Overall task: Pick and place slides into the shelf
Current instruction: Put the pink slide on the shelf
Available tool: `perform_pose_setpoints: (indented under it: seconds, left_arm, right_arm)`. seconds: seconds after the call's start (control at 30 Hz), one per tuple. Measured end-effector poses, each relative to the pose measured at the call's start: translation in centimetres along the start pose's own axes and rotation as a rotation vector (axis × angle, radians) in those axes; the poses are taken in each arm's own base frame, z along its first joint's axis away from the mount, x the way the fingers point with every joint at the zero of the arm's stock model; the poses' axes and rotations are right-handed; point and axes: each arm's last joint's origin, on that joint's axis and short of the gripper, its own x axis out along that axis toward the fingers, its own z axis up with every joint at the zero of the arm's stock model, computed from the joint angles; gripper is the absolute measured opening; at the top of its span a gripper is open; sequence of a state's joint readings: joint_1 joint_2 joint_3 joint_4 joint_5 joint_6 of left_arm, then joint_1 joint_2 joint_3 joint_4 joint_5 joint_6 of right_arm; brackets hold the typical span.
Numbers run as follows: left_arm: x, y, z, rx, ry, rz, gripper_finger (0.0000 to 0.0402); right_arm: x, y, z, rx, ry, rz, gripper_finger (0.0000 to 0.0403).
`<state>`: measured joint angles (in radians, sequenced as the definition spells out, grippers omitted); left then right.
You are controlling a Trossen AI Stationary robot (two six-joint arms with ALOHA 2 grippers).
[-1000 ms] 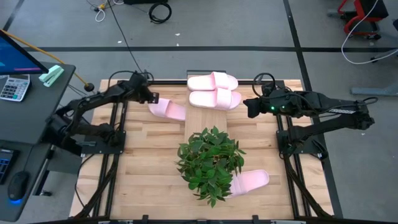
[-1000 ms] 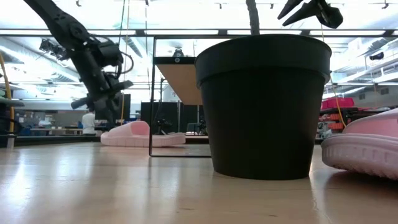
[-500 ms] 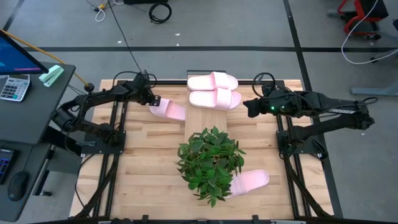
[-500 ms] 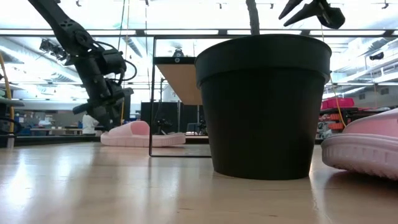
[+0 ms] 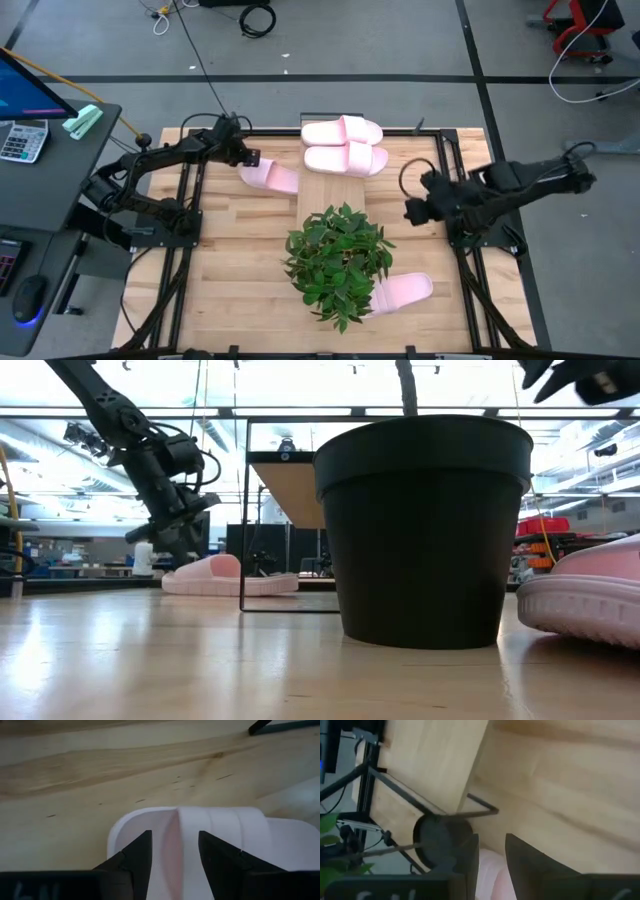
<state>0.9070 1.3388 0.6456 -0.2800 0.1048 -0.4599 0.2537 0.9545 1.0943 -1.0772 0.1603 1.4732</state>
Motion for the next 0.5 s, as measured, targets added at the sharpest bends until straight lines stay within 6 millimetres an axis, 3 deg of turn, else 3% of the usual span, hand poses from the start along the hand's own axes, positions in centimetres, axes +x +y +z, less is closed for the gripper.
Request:
perform_pose_setpoints:
  seconds: [0.3, 0.5]
  left_arm:
    - [0.0, -0.4, 0.6, -0.024, -0.045, -0.06, 0.0167]
    - [0.0, -0.6, 0.8, -0.021, -0.061, -0.096, 0.0165]
  right_arm:
    - [-0.3, 0.3, -4.3, 0.088, 0.009, 0.031, 0.0103]
    - [1.1, 1.2, -7.5, 0.102, 0.062, 0.01, 0.0103]
